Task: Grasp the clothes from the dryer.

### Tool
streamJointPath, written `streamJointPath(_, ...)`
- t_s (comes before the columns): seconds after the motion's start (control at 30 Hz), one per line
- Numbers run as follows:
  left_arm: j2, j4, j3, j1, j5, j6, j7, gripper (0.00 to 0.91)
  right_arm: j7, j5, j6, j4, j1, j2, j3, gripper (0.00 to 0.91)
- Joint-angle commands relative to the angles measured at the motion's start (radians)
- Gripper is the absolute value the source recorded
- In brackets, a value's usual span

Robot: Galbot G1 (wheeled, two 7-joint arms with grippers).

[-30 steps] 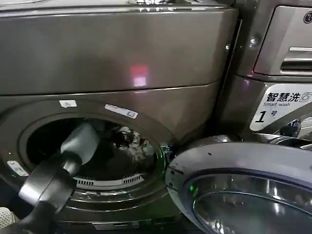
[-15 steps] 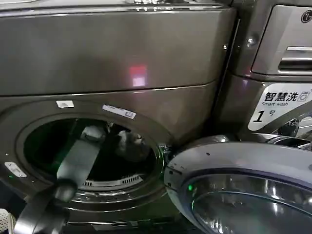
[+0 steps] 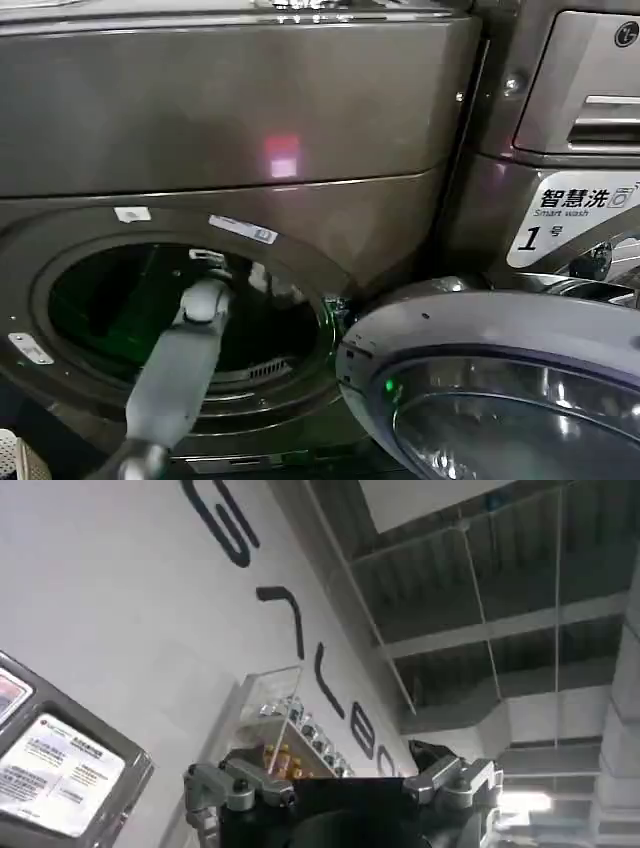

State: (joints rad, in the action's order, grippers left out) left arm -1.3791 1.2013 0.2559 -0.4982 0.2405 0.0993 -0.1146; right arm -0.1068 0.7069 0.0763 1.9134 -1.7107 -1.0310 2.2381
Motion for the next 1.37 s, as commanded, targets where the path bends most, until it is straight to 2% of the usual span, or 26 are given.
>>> streamJointPath(0.03, -0.02, 0.269, 0.066, -0.176, -0.01, 0.001, 0.294, 0.0, 0.017, -0.007, -0.021, 0.005, -0.002, 0.002, 0.008, 0.907)
streamJointPath(0.23, -0.044, 0.345, 0.099, -0.302, -0.082, -0.086, 0.311, 0.0, 0.019, -0.007, -0.045, 0.005, -0.006, 0.012, 0.029, 0.907)
streamJointPath(0.3, -0.047, 0.331, 0.105, -0.295, -0.089, -0.108, 0.31, 0.0, 0.028, 0.003, -0.022, -0.002, -0.01, 0.02, 0.028, 0.907)
streamJointPath(0.43, -0.038, 0.309, 0.102, -0.269, -0.094, -0.137, 0.306, 0.0, 0.026, 0.003, -0.019, -0.01, -0.011, 0.021, 0.033, 0.907)
streamJointPath(0.73, -0.04, 0.296, 0.102, -0.259, -0.121, -0.134, 0.289, 0.0, 0.025, 0.002, -0.017, -0.009, -0.009, 0.023, 0.032, 0.907)
streamJointPath(0.93, -0.038, 0.291, 0.105, -0.253, -0.137, -0.133, 0.226, 0.0, 0.001, 0.0, -0.022, -0.001, -0.01, 0.018, 0.038, 0.907)
streamJointPath(1.37, -0.042, 0.27, 0.102, -0.231, -0.144, -0.131, 0.205, 0.0, -0.015, -0.009, -0.038, -0.001, -0.01, 0.011, 0.047, 0.907)
